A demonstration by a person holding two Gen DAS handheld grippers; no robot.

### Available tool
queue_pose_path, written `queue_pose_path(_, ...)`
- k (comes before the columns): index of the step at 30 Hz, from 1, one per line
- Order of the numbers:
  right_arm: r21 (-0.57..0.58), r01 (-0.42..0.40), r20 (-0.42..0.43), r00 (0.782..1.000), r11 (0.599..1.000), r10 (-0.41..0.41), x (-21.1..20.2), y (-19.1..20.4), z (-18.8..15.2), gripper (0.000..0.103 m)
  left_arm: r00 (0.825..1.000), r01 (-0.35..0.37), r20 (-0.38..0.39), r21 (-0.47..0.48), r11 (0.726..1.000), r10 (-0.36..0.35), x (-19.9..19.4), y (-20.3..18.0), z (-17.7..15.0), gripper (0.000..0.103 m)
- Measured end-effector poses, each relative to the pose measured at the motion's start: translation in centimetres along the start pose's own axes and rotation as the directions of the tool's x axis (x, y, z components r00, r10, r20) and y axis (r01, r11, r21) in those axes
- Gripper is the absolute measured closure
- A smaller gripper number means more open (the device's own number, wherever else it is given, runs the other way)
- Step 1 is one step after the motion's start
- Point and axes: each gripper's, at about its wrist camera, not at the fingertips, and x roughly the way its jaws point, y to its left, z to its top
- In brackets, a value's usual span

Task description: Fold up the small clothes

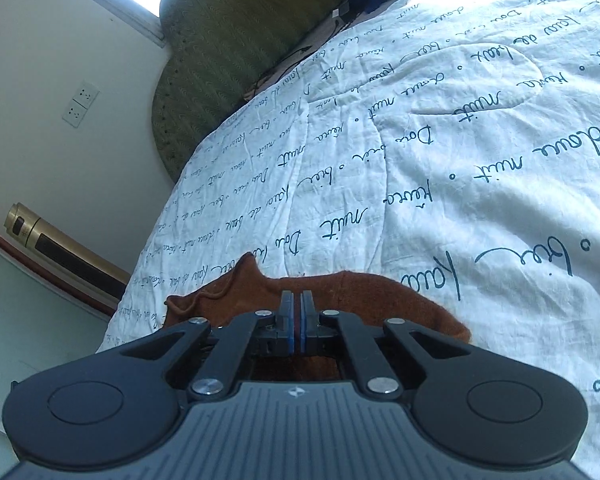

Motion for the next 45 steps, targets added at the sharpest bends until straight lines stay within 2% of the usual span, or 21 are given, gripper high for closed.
queue_pose_path(3, -0.008, -0.007, -0.044, 0.999, 1.0, 0.006, 1.5, -0.2, 0.4, 0.099, 0.999, -0.005, -0.038, -0.026, 1.0, 0.004, 1.1, 1.0, 0.4, 0.096)
queue_pose_path(5, -0.046, 0.061, -0.066, 0.996, 0.997, -0.064, 2.1, 0.2, 0.3, 0.098, 1.0, 0.007, -0.019, -0.062, 0.998, -0.008, 0.7, 1.8, 0.8, 0.089)
queue_pose_path(6, -0.066, 0.068, -0.054, 0.996, 0.995, -0.072, 1.7, 0.5, 0.1, 0.097, 1.0, 0.014, 0.002, -0.063, 0.998, -0.014, 0.1, 1.9, 0.9, 0.08)
queue_pose_path(7, -0.091, 0.057, -0.044, 0.997, 0.994, -0.061, 1.2, 0.9, -0.1, 0.097, 1.0, 0.001, 0.025, -0.044, 0.999, 0.0, -0.7, 1.6, 1.0, 0.055)
queue_pose_path(9, -0.142, 0.026, -0.025, 0.999, 0.99, -0.03, -0.6, 1.9, -0.8, 0.096, 0.995, -0.025, 0.101, 0.026, 0.999, 0.022, -2.7, 0.6, 0.7, 0.031)
queue_pose_path(10, -0.173, 0.032, -0.021, 0.999, 0.984, -0.036, -1.3, 2.3, -1.1, 0.095, 0.993, -0.029, 0.118, 0.078, 0.997, 0.019, -3.5, -0.2, 0.5, 0.033)
queue_pose_path(11, -0.208, 0.051, -0.019, 0.998, 0.977, -0.057, -1.7, 2.8, -1.3, 0.089, 0.992, -0.034, 0.121, 0.123, 0.992, 0.019, -4.1, -1.0, 0.2, 0.034)
queue_pose_path(13, -0.276, 0.071, -0.025, 0.996, 0.958, -0.081, -2.1, 3.6, -1.4, 0.059, 0.994, -0.026, 0.113, 0.188, 0.982, 0.005, -5.0, -2.7, -0.8, 0.034)
queue_pose_path(14, -0.286, 0.068, -0.032, 0.996, 0.956, -0.081, -2.0, 3.7, -1.3, 0.027, 0.994, -0.013, 0.109, 0.224, 0.974, -0.012, -5.2, -3.6, -1.4, 0.034)
queue_pose_path(15, -0.294, 0.063, -0.037, 0.996, 0.954, -0.077, -1.7, 3.8, -1.3, 0.017, 0.995, -0.006, 0.098, 0.258, 0.966, -0.02, -5.1, -4.5, -2.1, 0.031)
queue_pose_path(19, -0.342, 0.062, -0.075, 0.993, 0.938, -0.094, 0.4, 4.5, -1.4, 0.017, 1.0, 0.012, 0.016, 0.35, 0.937, -0.019, -2.1, -7.3, -4.4, 0.028)
queue_pose_path(23, -0.429, 0.097, -0.122, 0.979, 0.898, -0.164, 2.7, 5.4, -2.3, 0.019, 0.998, -0.061, 0.01, 0.44, 0.896, 0.062, 1.8, -8.4, -5.5, 0.026)
queue_pose_path(25, -0.463, 0.125, -0.124, 0.971, 0.878, -0.204, 3.3, 5.5, -2.6, 0.046, 0.992, -0.124, 0.024, 0.454, 0.882, 0.127, 3.7, -7.8, -5.2, 0.027)
queue_pose_path(26, -0.479, 0.139, -0.122, 0.967, 0.867, -0.222, 3.5, 5.6, -2.7, 0.081, 0.986, -0.166, 0.05, 0.465, 0.869, 0.161, 4.3, -7.6, -5.1, 0.027)
queue_pose_path(27, -0.489, 0.147, -0.116, 0.966, 0.86, -0.231, 3.5, 5.6, -2.7, 0.098, 0.977, -0.213, 0.082, 0.475, 0.854, 0.198, 4.9, -7.0, -4.7, 0.03)
queue_pose_path(31, -0.537, 0.13, -0.089, 0.974, 0.834, -0.21, 2.8, 7.2, -2.9, 0.099, 0.948, -0.318, 0.192, 0.532, 0.785, 0.254, 5.0, -7.1, -4.7, 0.038)
queue_pose_path(35, -0.532, 0.176, -0.008, 0.977, 0.828, -0.212, 1.9, 8.0, -2.0, 0.099, 0.936, -0.351, 0.223, 0.525, 0.775, 0.273, 4.8, -7.3, -4.6, 0.037)
queue_pose_path(38, -0.507, 0.241, 0.03, 0.964, 0.827, -0.262, 2.2, 6.8, -1.1, 0.099, 0.885, -0.463, 0.315, 0.516, 0.72, 0.344, 5.3, -6.8, -4.4, 0.03)
queue_pose_path(40, -0.478, 0.323, 0.063, 0.94, 0.817, -0.334, 3.0, 5.1, -0.8, 0.099, 0.884, -0.463, 0.33, 0.518, 0.719, 0.331, 5.3, -5.8, -4.0, 0.026)
queue_pose_path(43, -0.402, 0.255, -0.006, 0.96, 0.879, -0.281, 3.6, 3.2, -0.7, 0.082, 0.886, -0.459, 0.327, 0.503, 0.732, 0.33, 3.6, -5.9, -4.0, 0.027)
queue_pose_path(45, -0.432, 0.237, 0.01, 0.966, 0.87, -0.258, 1.8, 4.4, -1.3, 0.022, 0.902, -0.425, 0.304, 0.5, 0.754, 0.307, 1.5, -6.1, -4.5, 0.027)
